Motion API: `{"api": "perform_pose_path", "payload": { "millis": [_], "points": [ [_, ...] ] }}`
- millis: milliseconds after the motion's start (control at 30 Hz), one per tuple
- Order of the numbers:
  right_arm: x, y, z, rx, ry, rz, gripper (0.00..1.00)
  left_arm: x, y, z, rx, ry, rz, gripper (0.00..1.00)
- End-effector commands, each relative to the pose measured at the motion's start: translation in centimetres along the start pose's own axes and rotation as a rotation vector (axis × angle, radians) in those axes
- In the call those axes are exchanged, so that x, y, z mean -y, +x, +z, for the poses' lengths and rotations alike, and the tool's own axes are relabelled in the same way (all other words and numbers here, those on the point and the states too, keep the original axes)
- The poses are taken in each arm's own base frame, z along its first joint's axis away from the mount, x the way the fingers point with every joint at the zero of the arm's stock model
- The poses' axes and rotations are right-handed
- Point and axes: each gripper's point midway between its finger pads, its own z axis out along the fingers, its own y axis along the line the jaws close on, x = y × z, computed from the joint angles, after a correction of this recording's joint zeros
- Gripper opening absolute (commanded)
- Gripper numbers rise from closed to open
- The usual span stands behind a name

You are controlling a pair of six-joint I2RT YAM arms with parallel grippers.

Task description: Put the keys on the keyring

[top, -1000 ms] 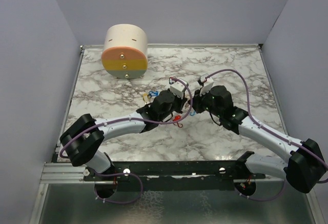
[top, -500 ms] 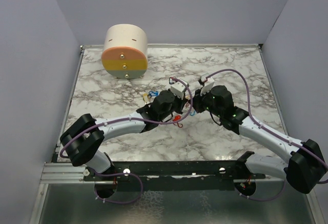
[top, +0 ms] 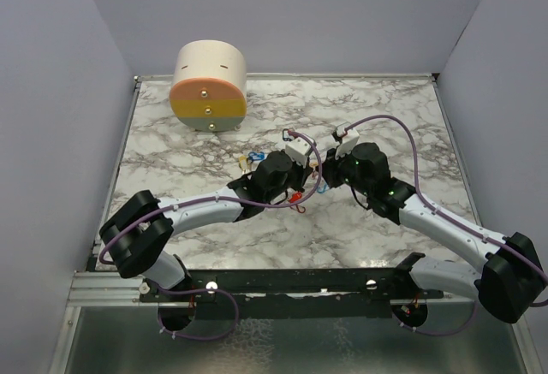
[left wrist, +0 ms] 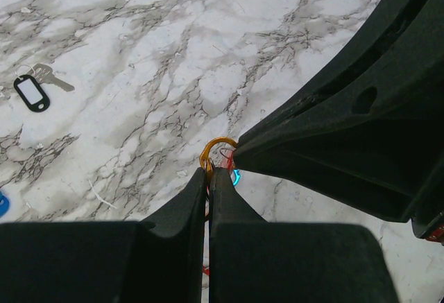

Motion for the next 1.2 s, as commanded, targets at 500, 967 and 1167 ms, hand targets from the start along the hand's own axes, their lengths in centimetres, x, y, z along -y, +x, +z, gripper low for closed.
{"api": "perform_pose_path", "payload": {
  "millis": [500,967,1167],
  "points": [
    [1.4,-0.9,-0.6,0.037,0.081,-0.025,0.01,0.2,-1.9,-1.3,0.019,0.017,0.024,0.0],
    [1.8,-0.7,-0.7,0.031,0.1,-0.023,0.01,-0.1,-2.0,-1.5,0.006,0.009,0.029,0.0],
    [1.8,-0.6,-0.7,0.031,0.102,-0.023,0.01,-0.1,-2.1,-1.4,0.008,0.01,0.027,0.0]
  ]
}}
